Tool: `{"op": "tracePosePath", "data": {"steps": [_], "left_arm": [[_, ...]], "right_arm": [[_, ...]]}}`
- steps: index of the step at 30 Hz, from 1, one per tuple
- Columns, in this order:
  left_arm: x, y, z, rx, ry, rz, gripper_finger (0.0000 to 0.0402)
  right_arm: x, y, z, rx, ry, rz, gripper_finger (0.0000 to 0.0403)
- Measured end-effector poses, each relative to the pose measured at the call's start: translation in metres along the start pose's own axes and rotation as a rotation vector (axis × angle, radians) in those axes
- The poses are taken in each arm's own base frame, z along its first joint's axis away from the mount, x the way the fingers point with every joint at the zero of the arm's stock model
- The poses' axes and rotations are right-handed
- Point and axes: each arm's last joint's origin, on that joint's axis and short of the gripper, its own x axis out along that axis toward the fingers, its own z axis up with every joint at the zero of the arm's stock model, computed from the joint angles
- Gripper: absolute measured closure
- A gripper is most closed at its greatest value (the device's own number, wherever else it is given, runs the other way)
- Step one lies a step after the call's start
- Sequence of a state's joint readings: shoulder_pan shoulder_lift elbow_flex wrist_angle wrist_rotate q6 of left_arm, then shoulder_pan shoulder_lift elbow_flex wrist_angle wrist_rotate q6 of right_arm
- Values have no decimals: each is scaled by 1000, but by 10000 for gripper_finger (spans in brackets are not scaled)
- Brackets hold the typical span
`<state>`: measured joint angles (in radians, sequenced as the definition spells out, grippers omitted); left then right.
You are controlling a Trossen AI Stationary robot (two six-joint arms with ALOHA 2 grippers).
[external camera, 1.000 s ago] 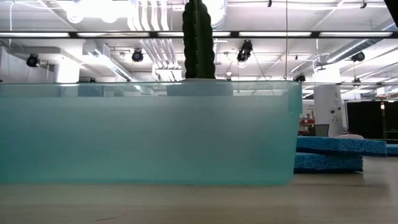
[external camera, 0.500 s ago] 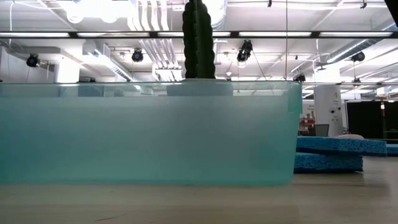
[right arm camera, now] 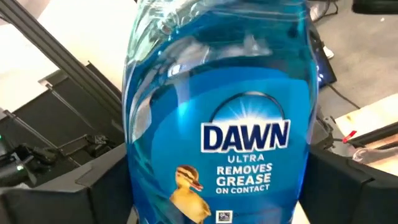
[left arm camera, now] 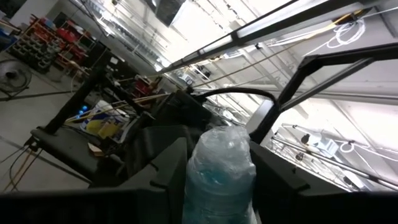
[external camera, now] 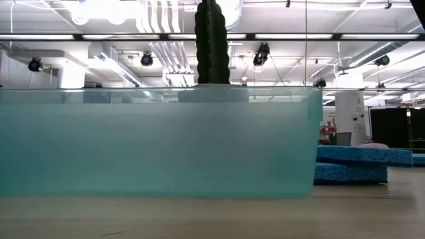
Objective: Pick & Place Kitchen Sink Supplies
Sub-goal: Put the blue dishwashing liquid into the left transparent bin
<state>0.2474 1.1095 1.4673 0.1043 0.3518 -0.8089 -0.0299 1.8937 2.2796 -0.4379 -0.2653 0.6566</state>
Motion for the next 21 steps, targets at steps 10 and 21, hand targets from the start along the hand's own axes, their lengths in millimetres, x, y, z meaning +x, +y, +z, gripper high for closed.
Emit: {"op": "tracePosePath", "data": {"steps": [10,21], "left_arm": [[-24,-15,3,-36,35,56,273],[-66,-43,11,23,-1,121,274]], "right_arm": [[-6,5,4,-33,-15,12,4],[-34,24,17,-106,-61,43,3]]}}
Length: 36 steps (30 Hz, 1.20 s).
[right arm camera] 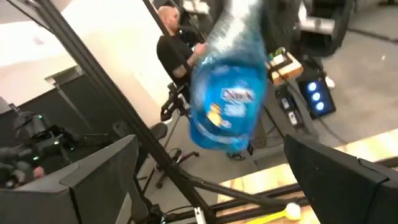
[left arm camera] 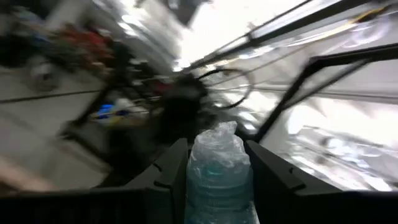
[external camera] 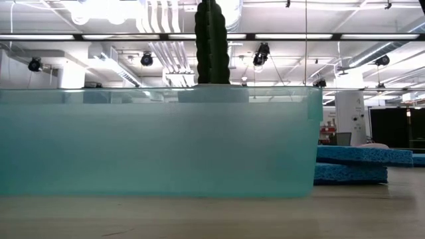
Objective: Pick & Place Kitchen Sink Supplies
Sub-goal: Put the blue dishwashing liquid into the left transparent bin
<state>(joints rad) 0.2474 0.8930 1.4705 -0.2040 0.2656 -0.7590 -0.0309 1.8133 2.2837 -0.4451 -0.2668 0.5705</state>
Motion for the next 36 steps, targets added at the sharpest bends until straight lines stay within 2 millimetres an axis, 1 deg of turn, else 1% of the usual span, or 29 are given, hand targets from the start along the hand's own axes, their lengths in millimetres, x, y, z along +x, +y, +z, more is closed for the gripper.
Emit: {"op": "tracePosePath", "data": {"steps": [4,7,11,15,17,21,24,27,30,36], "left_arm": [[-16,4,-4,39,-14,198,268],[-27,12,-10,87,-10,394,259],[-35,26,-19,182,26,670,269],[-34,41,-27,273,60,904,274],[-30,49,-31,294,73,980,271],[-19,65,-42,351,120,1054,251],[-13,80,-54,384,167,1107,252],[-10,95,-68,388,189,1133,272],[-12,108,-83,376,194,1145,302],[-19,126,-105,325,133,1139,356]], "right_arm": [[-15,11,10,-48,-42,25,3],[-24,17,15,-98,-63,32,3],[-31,21,19,-146,-88,25,3],[-35,24,21,-180,-104,16,3],[-36,24,21,-191,-105,15,3],[-36,23,22,-214,-114,-6,3],[-36,23,22,-248,-127,-37,3],[-38,23,23,-271,-134,-53,3],[-44,25,26,-286,-144,-63,3],[-61,27,36,-293,-174,-76,3]]}}
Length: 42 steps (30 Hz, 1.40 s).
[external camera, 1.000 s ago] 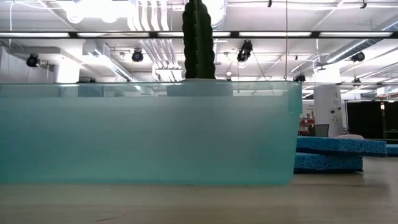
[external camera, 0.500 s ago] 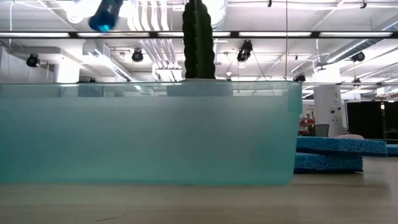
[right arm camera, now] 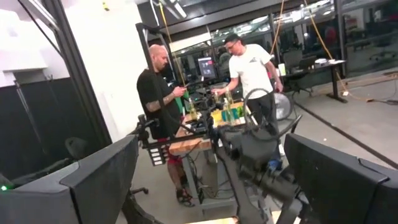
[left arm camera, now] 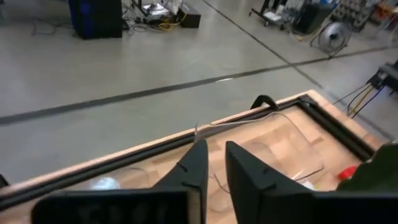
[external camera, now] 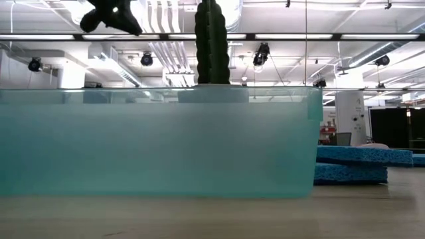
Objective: Pick & Place Kitchen Sink Supplies
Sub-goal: Put the blue dishwashing liquid into the left transparent bin
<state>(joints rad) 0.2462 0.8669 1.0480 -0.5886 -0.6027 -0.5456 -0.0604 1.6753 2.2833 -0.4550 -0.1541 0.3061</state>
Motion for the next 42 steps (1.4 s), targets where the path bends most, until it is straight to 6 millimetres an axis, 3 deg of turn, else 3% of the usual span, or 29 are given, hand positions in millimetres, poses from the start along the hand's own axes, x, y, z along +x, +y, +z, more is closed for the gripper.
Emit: {"op": "tracePosePath", "data": {"steps": [6,16,21,25,29,35,38,42], "left_arm": [[1,3,-6,-56,-33,-23,385],[4,0,-8,-35,-5,-64,390],[-2,-4,0,-101,10,-175,385],[-10,-7,10,-126,-7,-293,354],[-17,-11,18,-131,10,-426,297],[-25,-17,18,-180,173,-646,210],[-29,-23,19,-194,217,-764,188],[-38,-32,27,-194,138,-891,182]], "right_arm": [[-13,-1,11,-16,-30,-13,3],[-16,-3,9,-104,9,-29,3],[-19,-10,-9,81,204,-76,3],[-25,-8,-22,144,338,-110,3],[-25,1,-27,147,374,-90,3],[-25,4,-31,164,407,-98,3],[-30,8,-43,222,533,-122,3],[-40,17,-61,301,713,-173,3]]}}
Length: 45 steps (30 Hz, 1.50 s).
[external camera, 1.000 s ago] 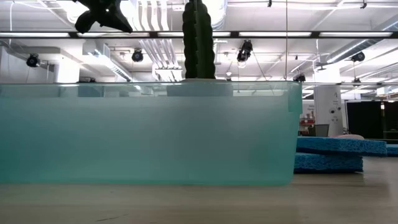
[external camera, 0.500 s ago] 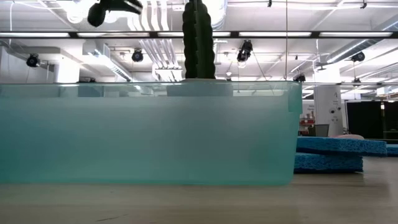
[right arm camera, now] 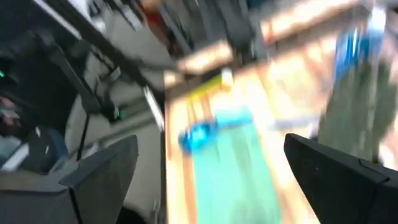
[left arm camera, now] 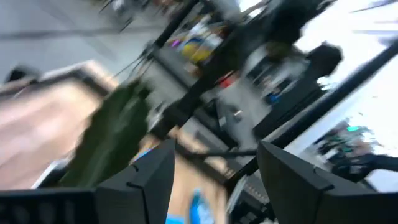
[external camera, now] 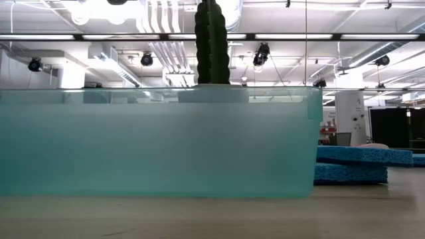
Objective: Pick & Place Kitchen Sink Supplies
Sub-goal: Put the blue dishwashing liquid into the left transparent bin
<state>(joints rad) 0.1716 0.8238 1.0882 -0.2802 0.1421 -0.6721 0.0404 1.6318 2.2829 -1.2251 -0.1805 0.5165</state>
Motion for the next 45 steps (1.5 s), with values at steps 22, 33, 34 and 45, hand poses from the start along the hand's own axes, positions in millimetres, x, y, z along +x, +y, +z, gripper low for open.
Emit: {"op": "tracePosePath", "data": {"steps": [22,33,34,45], "left_arm": [[18,-22,33,183,-481,-137,183],[22,-26,39,128,-502,-142,183],[20,-27,41,137,-499,-157,183],[10,-43,45,165,-366,-416,183]], "right_arm": [[26,52,-104,576,422,-342,3],[77,63,-190,988,492,-679,3],[84,64,-198,1041,482,-686,3],[150,39,-287,1346,535,-886,3]]}}
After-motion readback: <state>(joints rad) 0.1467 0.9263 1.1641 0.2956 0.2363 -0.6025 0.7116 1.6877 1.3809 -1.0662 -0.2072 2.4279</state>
